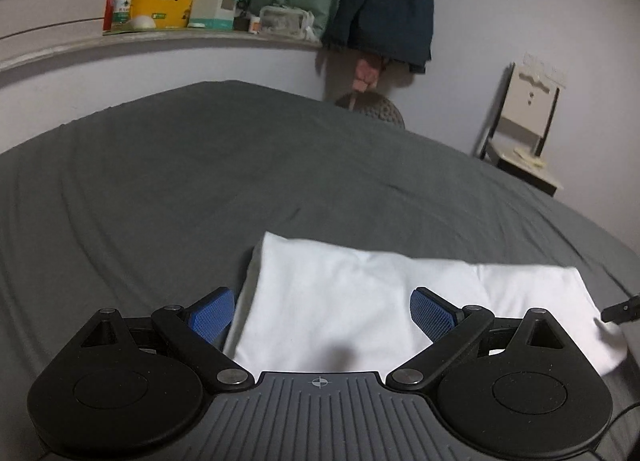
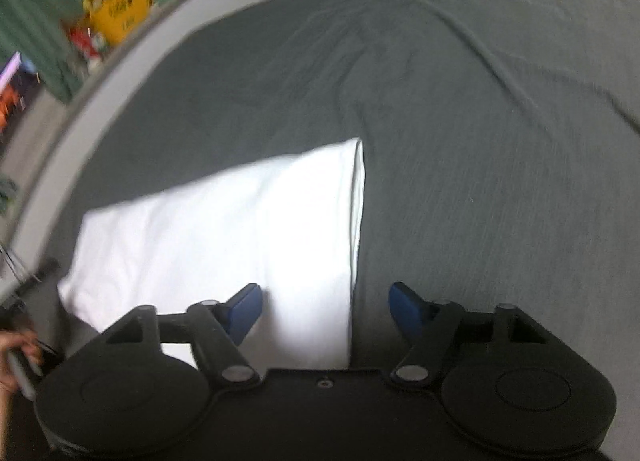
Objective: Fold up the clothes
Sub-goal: 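Pinch the shirt end with the right gripper and lift it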
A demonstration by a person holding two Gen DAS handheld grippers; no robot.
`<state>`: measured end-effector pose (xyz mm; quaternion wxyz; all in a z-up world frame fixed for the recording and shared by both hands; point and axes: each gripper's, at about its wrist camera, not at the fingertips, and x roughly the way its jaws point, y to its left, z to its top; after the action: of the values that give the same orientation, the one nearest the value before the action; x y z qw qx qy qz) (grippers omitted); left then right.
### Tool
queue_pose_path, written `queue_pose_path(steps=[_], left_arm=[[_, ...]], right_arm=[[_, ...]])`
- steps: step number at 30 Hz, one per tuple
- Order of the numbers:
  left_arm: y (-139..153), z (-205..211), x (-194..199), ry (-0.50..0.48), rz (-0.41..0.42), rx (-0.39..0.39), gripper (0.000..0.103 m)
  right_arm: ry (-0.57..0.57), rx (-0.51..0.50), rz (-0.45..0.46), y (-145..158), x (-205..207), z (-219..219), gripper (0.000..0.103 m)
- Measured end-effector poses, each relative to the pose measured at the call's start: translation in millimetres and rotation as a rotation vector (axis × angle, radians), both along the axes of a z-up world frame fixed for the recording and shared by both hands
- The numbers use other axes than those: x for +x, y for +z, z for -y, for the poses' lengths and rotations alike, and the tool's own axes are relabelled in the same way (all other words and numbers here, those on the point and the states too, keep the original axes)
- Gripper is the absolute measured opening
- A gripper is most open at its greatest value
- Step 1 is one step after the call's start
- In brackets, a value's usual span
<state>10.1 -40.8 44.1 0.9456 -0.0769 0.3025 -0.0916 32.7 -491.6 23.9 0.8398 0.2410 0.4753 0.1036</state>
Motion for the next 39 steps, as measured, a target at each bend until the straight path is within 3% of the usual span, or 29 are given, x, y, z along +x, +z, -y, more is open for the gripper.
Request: queue_pose_path(steps=[3, 7, 9, 10, 14, 20, 28, 33, 39], left_arm=[[-8, -4, 9, 0.032, 0.012, -0.015, 0.098], [-17, -8, 18, 0.063, -0.01, -0.025, 0.098], [-21, -8, 21, 0.07, -0.018, -0.026, 0.098], [-23, -8, 23, 0.07, -0.021, -0.025, 0.098], [-28, -7, 28, 0.071, -0.033, -0.018, 0.098], [-28, -7, 27, 0.087, -0.036, -0.017, 0.098], [-30, -20, 28, 0.162, -0.036, -0.07, 0.098], [-31, -33, 28, 0.213, -0.012, -0.139, 0.098], [-37, -62, 26, 0.35, 0.031, -0.237, 0.098]], right_arm=[[-0.049, 0.105, 0.038, -14, 4, 9, 0.054], [-0.079, 0.161, 0.126, -24, 8, 7, 0.053], [-0.106, 0.196, 0.139, -29, 9, 8, 0.041], [-0.121, 0.217, 0.129, -33, 10, 9, 0.019], [-0.155, 0.246, 0.125, -38, 10, 7, 0.01], [-0.13, 0.234, 0.205, -11, 13, -13, 0.008], [-0.026, 0.184, 0.326, 61, 18, -76, 0.008], [0.069, 0.161, 0.324, 94, 35, -138, 0.008], [0.183, 0.046, 0.285, 94, 59, -225, 0.008]])
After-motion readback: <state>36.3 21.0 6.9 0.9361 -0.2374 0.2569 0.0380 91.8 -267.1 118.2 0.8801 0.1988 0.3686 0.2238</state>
